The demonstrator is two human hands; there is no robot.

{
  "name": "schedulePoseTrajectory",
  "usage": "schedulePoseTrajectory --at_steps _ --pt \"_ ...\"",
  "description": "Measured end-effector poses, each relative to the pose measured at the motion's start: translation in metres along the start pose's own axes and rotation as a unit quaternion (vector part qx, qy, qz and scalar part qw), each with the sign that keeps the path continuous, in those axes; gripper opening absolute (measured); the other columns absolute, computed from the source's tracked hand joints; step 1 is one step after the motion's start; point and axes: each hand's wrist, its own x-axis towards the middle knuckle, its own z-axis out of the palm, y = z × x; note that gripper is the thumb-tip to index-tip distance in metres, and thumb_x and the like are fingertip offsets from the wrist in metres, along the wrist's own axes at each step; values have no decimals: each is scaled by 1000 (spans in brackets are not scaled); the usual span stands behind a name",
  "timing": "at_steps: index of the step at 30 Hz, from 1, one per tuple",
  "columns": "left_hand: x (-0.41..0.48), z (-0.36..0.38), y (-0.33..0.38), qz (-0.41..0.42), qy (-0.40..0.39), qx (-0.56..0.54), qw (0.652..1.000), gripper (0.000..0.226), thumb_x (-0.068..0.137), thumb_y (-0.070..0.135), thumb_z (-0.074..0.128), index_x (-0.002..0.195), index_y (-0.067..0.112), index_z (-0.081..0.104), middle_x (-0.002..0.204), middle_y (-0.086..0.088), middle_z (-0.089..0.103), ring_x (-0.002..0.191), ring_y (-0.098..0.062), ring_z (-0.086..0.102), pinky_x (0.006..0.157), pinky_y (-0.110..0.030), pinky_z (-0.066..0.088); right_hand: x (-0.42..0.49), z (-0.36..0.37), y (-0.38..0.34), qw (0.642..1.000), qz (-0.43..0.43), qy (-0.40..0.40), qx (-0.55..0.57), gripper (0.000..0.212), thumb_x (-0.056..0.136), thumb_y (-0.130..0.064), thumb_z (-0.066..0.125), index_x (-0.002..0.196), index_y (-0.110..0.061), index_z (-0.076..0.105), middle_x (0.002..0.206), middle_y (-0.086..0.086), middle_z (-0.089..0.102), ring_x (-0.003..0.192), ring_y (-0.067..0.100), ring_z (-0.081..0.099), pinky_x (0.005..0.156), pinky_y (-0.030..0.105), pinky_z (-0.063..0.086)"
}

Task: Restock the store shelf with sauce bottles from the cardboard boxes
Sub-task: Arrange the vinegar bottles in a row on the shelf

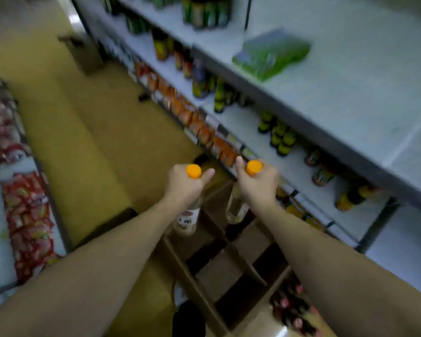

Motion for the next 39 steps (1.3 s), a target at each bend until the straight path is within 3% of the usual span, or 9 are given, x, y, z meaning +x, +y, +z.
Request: schedulePoseTrajectory --at_steps 3,6,11,17,20,25,28,33,39 --pt "-49 -27 114 65 -8 -50 997 46 81 33 86 58 4 58 54 -18 58 52 -21 59 57 -41 45 5 -89 -85 998 -60 16 -5 60 92 -44 72 52 -20 34 49 0 39 58 29 48 59 44 39" --pt "-98 -45 228 135 -23 -78 988 46 86 11 82 47 10 57 47 -7 58 46 -25 56 57 -35 49 9 -181 -165 993 -117 32 -7 63 93 -46 71 49 -12 41 48 5 49 60 32 57 63 45 47" --pt "-171 -47 381 238 -91 -115 960 62 87 9 78 32 16 48 39 -9 51 45 -28 56 60 -37 47 14 -330 -257 984 -120 65 111 53 85 -34 79 45 -14 50 46 13 55 56 36 69 65 51 61" --pt "-249 -4 496 319 -212 -148 912 56 83 6 77 32 12 53 42 -12 53 52 -31 58 69 -44 46 -18 -476 -312 971 -127 155 129 51 85 -5 72 39 -14 52 43 10 54 47 27 58 61 40 51" --pt "-300 33 550 350 -302 -151 873 57 84 5 75 33 13 51 41 -10 53 46 -29 56 59 -36 45 -46 -549 -329 956 -100 249 114 44 81 1 70 44 -11 51 45 14 53 41 26 56 62 42 50" --pt "-404 88 609 418 -407 -131 801 50 87 11 74 39 15 60 40 -3 54 55 -30 62 67 -42 53 -118 -651 -319 919 -60 387 43 39 77 4 66 47 -10 46 39 8 48 38 25 53 47 26 42" --pt "-474 117 618 421 -464 -137 767 25 88 11 73 65 12 64 41 4 57 46 -17 60 59 -35 56 -177 -705 -305 888 -28 459 19 36 71 2 63 40 -11 52 43 13 54 45 27 56 56 36 46" --pt "-596 170 605 441 -548 -115 701 56 88 13 72 34 15 57 43 -5 55 55 -30 58 61 -37 42 -283 -788 -282 825 1 565 -16 16 70 5 61 60 -4 51 55 17 45 45 26 50 48 30 38" --pt "-752 222 588 442 -622 -138 632 36 85 13 73 52 12 58 51 -8 59 60 -26 56 56 -33 41 -409 -887 -256 768 28 638 -55 17 73 4 64 60 -2 54 52 18 46 50 27 49 56 40 40"
